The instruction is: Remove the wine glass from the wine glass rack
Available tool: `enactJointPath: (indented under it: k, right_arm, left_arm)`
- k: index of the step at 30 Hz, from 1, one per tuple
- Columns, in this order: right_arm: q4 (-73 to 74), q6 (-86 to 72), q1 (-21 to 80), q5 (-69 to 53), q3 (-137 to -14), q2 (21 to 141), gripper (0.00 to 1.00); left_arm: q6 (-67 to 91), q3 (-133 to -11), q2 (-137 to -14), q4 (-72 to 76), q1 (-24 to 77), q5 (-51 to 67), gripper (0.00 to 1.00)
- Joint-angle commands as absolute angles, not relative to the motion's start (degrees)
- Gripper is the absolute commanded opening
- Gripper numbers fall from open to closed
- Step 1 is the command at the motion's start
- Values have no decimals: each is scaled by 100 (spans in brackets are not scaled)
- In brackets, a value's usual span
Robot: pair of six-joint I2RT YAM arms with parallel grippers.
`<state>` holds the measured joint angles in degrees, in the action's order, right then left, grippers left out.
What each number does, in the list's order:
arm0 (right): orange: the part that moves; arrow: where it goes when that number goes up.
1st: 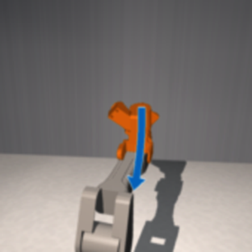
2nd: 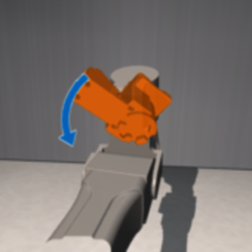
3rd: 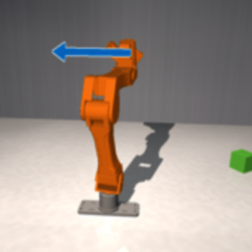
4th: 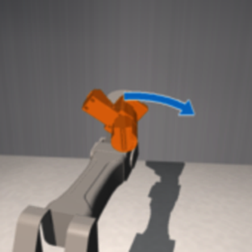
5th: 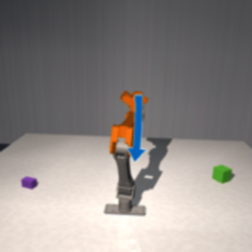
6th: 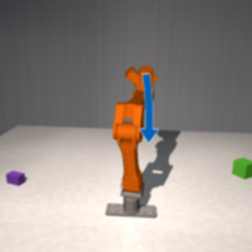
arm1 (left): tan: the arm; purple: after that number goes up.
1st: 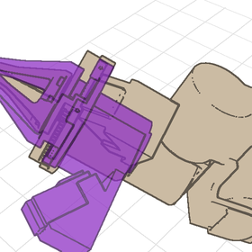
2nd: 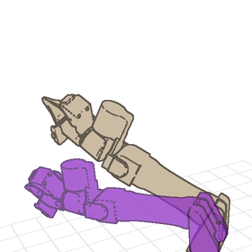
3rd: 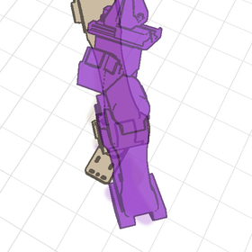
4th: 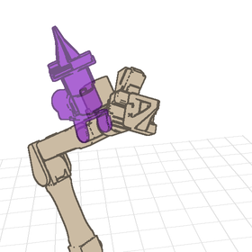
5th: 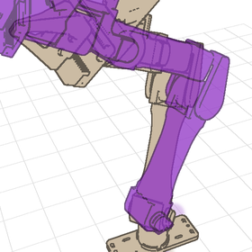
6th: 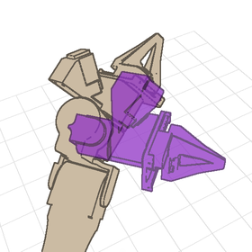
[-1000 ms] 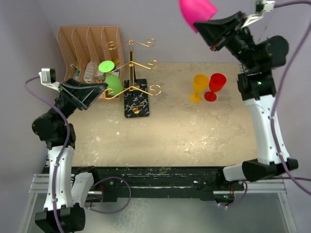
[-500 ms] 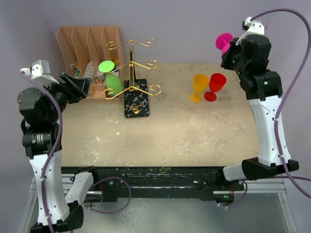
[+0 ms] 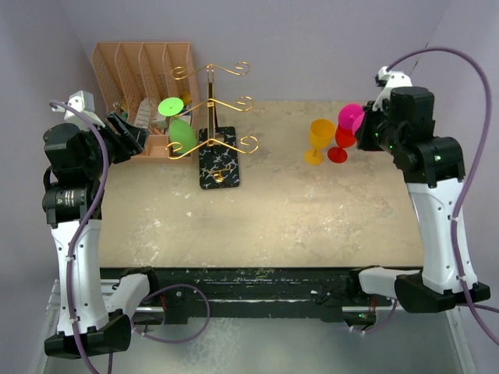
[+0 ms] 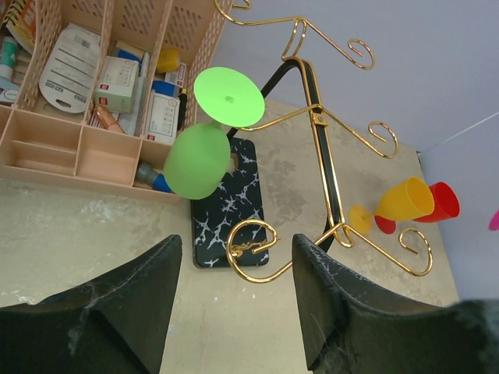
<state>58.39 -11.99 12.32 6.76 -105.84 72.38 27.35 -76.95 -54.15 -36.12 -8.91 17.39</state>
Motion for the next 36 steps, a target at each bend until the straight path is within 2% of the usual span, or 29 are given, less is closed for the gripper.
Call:
enactJointPath:
  k: [1,11,27,36]
  right_arm:
    - [5933,-1036,1350,166,-10175,7417,0]
    - [6079,-1080,2111,685,-9751,7848,0]
    - [5657,-1229,2127,872,-8771,8129,0]
    - [5536,-1150,2127,773,-8736,8570,0]
  left_arm:
    - [2538,-7794,-5360,-3485,-848,1620,62]
    - [2492,-7687,-5318,-3492,-837,1604,62]
    - [2464,-7506,-5238,-3494,-800,1531,62]
    - [2443,-7488,-5235,-3516,-773,1473,62]
